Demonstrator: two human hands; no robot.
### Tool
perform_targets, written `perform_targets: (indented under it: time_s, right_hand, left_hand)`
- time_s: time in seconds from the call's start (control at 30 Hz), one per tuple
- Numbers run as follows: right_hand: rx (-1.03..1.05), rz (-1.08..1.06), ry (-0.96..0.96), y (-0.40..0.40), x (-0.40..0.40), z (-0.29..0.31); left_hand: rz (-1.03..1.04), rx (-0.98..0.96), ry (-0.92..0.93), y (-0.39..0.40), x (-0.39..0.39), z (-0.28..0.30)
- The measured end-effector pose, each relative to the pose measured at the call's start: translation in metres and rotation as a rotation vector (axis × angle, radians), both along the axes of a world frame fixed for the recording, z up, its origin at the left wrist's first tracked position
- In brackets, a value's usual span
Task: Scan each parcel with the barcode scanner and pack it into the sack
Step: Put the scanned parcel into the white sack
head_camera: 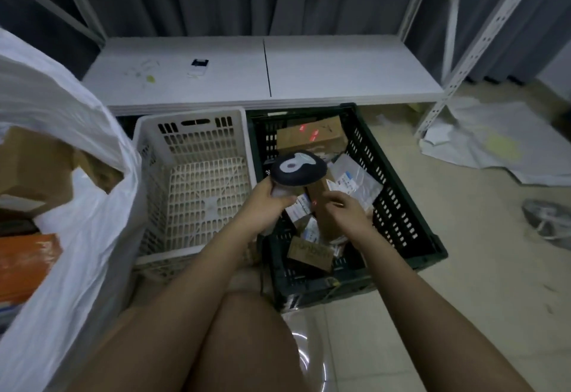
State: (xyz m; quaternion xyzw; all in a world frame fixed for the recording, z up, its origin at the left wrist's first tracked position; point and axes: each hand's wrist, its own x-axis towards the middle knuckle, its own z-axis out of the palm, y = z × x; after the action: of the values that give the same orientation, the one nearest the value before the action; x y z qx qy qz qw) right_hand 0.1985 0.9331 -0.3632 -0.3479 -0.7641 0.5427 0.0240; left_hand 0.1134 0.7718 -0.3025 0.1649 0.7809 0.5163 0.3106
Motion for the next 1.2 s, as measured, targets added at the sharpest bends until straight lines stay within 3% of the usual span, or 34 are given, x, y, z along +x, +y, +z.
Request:
perform_targets:
  time_s: [0.13,0.3,0.47,0.6,0.83,0.93,1.07,1.2]
  right_hand:
    - [-0.004,-0.138,-0.156,0.032,-0.028,-0.063]
    - [0.052,-0.128,-0.451,0.057,-0.043,-0.122]
    - [0.012,-0.262,-0.51,0.066,-0.047,-0.156]
    - [0.105,-0.205,-0.609,0.067,-0.049,-0.159]
    - [0.043,-0.264,-0.493,0.053,-0.031,-0.087]
    - [0.149,-0.259,-0.375,0.037,0.001,-0.047]
    - [0.27,-0.115,-0.153,-0.012,0.023,-0.014]
    - [0.345,0.04,-0.137,-0.053,0.001,-0.009]
  left_hand:
    - [-0.038,-0.036,-0.014,0.01,-0.03,-0.022]
    - [0.057,-0.011,-0.095,0.02,-0.055,-0.049]
    - [0.109,0.029,-0.158,0.02,-0.062,-0.064]
    - [0.141,0.013,-0.179,0.017,-0.067,-0.067]
    - [0.192,-0.023,-0.206,-0.003,-0.055,-0.057]
    - [0.209,-0.027,-0.174,-0.018,-0.046,-0.044]
    - [0.29,0.044,-0.105,-0.037,-0.039,-0.023]
    - [0.376,0.079,-0.094,-0.056,-0.037,-0.013]
